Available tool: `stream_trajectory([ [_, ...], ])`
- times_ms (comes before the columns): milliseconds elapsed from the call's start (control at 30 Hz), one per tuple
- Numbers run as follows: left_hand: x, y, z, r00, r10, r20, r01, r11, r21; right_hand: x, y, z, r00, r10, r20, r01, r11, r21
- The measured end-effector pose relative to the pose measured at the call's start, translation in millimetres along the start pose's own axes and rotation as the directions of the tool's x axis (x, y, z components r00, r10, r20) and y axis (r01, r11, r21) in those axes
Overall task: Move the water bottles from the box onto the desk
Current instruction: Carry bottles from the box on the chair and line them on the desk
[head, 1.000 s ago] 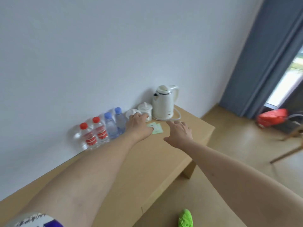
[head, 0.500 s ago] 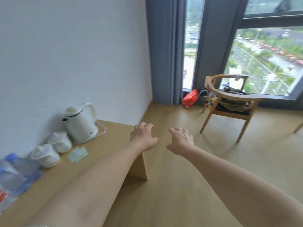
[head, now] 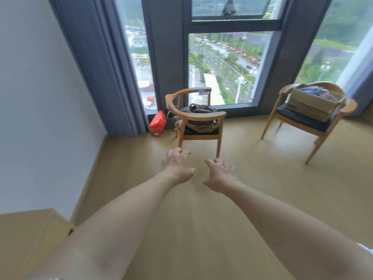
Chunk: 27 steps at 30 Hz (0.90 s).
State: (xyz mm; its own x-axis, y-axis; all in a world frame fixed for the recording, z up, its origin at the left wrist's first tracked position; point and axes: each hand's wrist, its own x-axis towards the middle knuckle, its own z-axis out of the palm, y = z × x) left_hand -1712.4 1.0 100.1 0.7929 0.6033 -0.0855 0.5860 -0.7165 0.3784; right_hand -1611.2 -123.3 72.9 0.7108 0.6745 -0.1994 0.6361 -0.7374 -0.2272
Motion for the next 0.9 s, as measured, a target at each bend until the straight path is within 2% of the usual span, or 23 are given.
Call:
stream_trajectory([
  [133,61,45,30,0.991,0.117,0.059,-0.118,0.993,0.001,35,51,-14,0.988,0.154,0.009,-0.154,0.988,0.015],
  [300,161,93,55,0.949,0.287,0.129,-0.295,0.954,0.049,96,101,-34,0.954,0.299,-0.03,-0.298,0.954,0.036],
  [533,313,161,54,0.876,0.456,0.156,-0.469,0.881,0.063,198,155,-99,0.851,0.515,-0.103,-0.509,0.857,0.076],
  [667,387,199,48,0.84,0.523,0.144,-0.528,0.849,-0.003,245,177,-127,0.803,0.579,-0.142,-0.567,0.815,0.117],
  [900,482,259,89,0.767,0.594,0.242,-0.609,0.793,-0.016,318,244,-142,0.739,0.669,-0.085,-0.65,0.74,0.173],
])
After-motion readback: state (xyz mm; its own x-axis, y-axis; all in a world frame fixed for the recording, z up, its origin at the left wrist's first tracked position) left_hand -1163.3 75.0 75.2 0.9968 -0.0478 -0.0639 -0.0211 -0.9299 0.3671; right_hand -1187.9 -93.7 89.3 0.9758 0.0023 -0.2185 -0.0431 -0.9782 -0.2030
